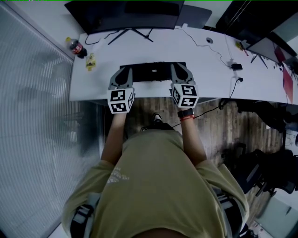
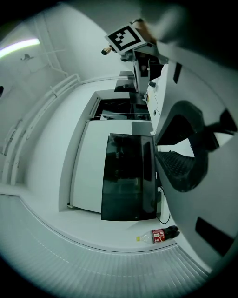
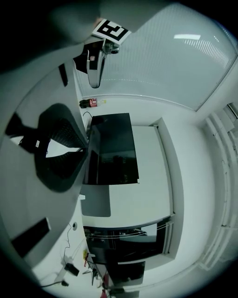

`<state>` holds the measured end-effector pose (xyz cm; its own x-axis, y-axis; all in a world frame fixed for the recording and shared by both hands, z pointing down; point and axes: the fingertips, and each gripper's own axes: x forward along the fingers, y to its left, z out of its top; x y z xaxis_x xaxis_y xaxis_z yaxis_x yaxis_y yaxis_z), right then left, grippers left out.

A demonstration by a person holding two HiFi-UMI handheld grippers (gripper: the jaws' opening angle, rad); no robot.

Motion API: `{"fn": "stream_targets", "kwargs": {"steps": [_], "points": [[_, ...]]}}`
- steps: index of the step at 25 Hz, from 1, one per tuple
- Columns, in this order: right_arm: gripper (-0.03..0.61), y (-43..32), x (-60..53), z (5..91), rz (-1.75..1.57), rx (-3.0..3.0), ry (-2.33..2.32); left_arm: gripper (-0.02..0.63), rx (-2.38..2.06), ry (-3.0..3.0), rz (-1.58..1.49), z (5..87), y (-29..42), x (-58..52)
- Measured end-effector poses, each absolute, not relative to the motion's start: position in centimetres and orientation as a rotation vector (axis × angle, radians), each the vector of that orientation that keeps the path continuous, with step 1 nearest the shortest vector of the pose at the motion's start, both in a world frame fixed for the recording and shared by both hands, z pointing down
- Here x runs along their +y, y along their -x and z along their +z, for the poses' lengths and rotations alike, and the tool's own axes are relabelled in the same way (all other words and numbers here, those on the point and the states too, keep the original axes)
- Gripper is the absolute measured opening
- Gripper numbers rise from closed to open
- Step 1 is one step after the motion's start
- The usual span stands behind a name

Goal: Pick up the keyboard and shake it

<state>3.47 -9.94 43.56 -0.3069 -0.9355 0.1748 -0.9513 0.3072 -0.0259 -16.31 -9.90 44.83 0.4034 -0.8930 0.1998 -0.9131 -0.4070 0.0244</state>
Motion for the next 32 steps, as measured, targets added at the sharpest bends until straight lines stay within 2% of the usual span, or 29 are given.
{"fn": "stream_targets", "kwargs": {"steps": [3, 7, 18, 21, 32], "points": [[0.025, -3.0, -9.2, 42.9, 0.179, -2.452, -1.766, 0.041, -1.637, -2.538, 0.236, 44.3, 16.4, -9.5], [0.023, -2.3, -7.9, 42.6, 0.224, -2.5, -1.73, 0.02, -1.628, -2.536, 0.203, 43.8, 16.6, -8.7], [0.023, -3.9, -5.9, 42.5, 0.205, -2.371, -1.805, 0.018, -1.582, -2.504, 0.181, 44.5, 16.9, -6.8], [0.023, -3.7, -5.1, 42.6, 0.187, -2.368, -1.789, 0.018, -1.52, -2.477, 0.105, 44.9, 16.6, -6.2], [0.023, -2.1, -4.2, 42.0, 0.173, -2.476, -1.64, 0.018, -1.513, -2.532, 0.114, 45.5, 14.3, -6.1]]}}
